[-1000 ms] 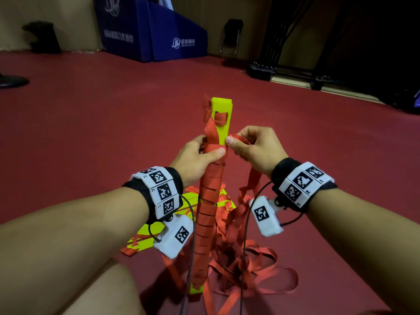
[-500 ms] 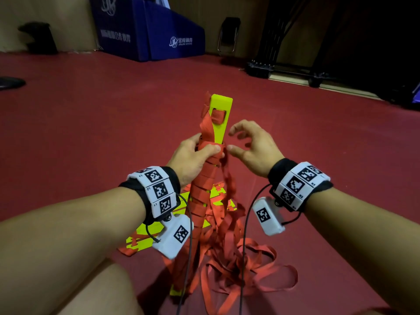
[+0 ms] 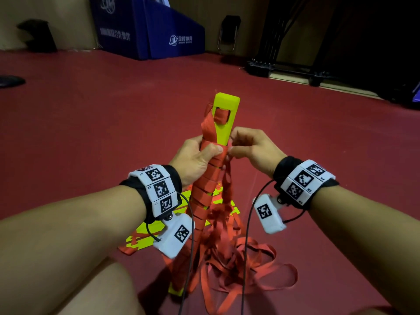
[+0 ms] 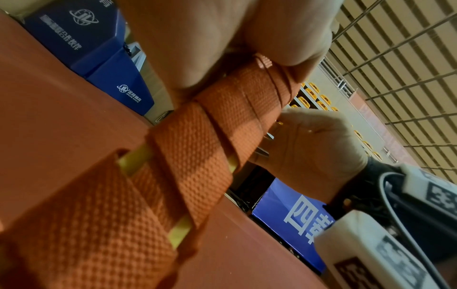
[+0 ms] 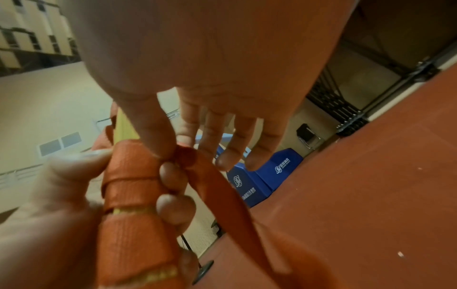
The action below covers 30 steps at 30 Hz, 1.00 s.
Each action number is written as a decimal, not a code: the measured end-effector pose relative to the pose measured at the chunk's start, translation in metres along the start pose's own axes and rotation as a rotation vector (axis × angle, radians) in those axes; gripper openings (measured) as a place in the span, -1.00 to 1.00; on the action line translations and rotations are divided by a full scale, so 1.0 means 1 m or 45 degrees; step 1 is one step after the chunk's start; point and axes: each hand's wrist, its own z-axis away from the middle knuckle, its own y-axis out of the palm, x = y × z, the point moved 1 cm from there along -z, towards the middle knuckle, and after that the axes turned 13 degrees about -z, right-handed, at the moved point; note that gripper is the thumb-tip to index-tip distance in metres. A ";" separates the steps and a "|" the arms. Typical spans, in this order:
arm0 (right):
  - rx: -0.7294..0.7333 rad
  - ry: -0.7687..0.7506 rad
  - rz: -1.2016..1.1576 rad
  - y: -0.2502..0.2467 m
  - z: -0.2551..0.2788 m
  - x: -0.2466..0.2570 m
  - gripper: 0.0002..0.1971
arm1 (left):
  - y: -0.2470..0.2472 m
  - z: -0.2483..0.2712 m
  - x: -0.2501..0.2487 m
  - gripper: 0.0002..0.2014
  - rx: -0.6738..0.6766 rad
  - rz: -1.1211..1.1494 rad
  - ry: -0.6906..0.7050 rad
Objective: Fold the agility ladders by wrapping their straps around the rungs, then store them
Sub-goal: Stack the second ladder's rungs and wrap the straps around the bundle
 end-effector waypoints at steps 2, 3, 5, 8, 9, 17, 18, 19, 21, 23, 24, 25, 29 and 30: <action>0.013 -0.002 -0.118 0.000 0.001 0.001 -0.86 | 0.000 0.000 0.002 -0.56 0.016 -0.016 0.021; 0.014 0.002 -0.154 0.000 0.001 0.002 -0.84 | 0.000 0.000 0.003 -0.56 0.027 -0.022 0.029; -0.009 -0.008 -0.166 0.000 0.001 0.002 -0.75 | 0.001 -0.001 0.003 -0.53 0.062 -0.032 0.036; -0.008 -0.051 -0.176 -0.004 -0.001 -0.002 -0.63 | 0.001 -0.001 0.002 -0.49 0.070 -0.028 0.011; -0.006 -0.048 -0.153 -0.005 -0.002 -0.002 -0.63 | 0.000 -0.002 0.003 -0.54 0.055 -0.021 0.004; -0.194 0.217 0.365 -0.023 0.004 -0.007 -0.49 | -0.001 0.000 0.001 -0.67 0.034 0.025 -0.006; -0.207 0.231 0.442 -0.024 0.005 -0.007 -0.42 | -0.001 -0.001 0.001 -0.61 0.026 0.016 -0.001; -0.218 0.234 0.525 -0.024 0.005 -0.006 -0.38 | -0.001 -0.001 0.002 -0.59 0.010 0.006 -0.002; -0.244 0.240 0.638 -0.023 0.006 -0.004 -0.30 | -0.001 -0.003 0.002 -0.68 -0.034 -0.001 -0.010; -0.254 0.279 0.670 -0.022 0.007 -0.004 -0.26 | -0.002 -0.005 0.000 -0.74 -0.075 0.018 -0.026; -0.259 0.303 0.666 -0.023 0.007 -0.004 -0.24 | -0.003 -0.005 -0.001 -0.77 -0.091 0.030 -0.033; -0.261 0.322 0.650 -0.024 0.008 -0.005 -0.22 | -0.004 -0.006 -0.003 -0.82 -0.104 0.049 -0.039; -0.212 0.365 0.589 -0.030 0.009 -0.012 -0.25 | -0.008 -0.005 -0.005 -0.93 -0.127 0.096 -0.048; -0.208 0.375 0.604 -0.032 0.009 -0.014 -0.25 | -0.008 -0.005 -0.005 -0.93 -0.138 0.100 -0.046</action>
